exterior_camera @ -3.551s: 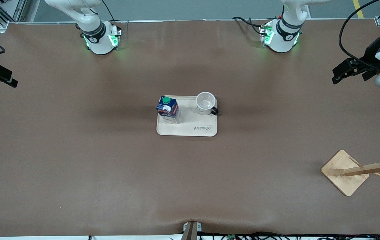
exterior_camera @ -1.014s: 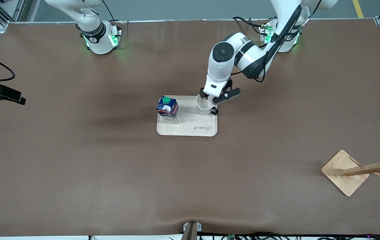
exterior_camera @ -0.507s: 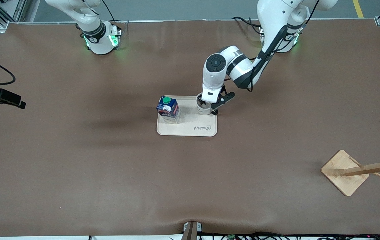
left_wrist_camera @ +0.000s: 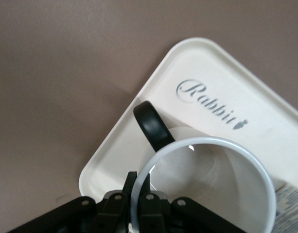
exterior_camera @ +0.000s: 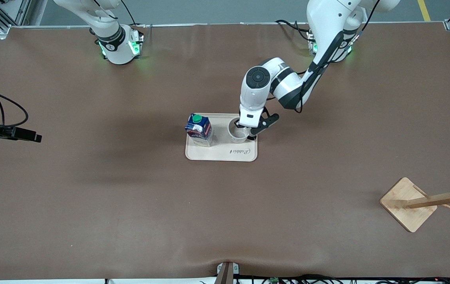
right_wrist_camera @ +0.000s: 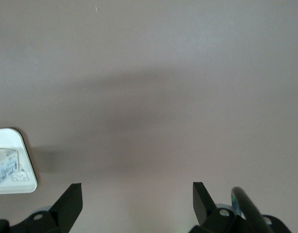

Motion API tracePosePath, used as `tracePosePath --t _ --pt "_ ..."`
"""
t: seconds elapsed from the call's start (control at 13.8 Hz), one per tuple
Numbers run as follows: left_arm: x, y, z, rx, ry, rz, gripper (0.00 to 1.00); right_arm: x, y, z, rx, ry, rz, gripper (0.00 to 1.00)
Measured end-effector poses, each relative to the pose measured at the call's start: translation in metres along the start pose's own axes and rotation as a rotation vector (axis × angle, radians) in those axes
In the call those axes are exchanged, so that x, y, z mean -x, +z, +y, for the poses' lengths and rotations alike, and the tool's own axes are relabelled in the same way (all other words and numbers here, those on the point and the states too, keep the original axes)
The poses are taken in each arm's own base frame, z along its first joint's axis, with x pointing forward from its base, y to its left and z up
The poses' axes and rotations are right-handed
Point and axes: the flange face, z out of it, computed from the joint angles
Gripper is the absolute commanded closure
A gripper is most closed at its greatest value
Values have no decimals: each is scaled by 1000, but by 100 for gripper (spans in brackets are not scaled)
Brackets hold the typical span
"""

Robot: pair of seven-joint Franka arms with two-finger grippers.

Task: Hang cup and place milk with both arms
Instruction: 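Lift the mug with the left gripper while the right gripper reaches the milk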

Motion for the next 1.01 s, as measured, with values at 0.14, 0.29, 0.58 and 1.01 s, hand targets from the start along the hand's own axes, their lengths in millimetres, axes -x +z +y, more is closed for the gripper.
tracePosePath --t 0.14,0.29,0.58,1.01 --pt "-10 -8 4 16 -14 6 100 -6 15 -5 -17 -4 -37 0" --pt "-24 -26 7 25 -26 20 100 -6 22 -22 -30 -30 -57 0" --pt "-60 -97 11 -39 39 54 100 -1 28 -70 -144 -39 -92 0" --pt "-155 -182 -22 -56 243 105 100 40 52 -242 -43 6 -112 0"
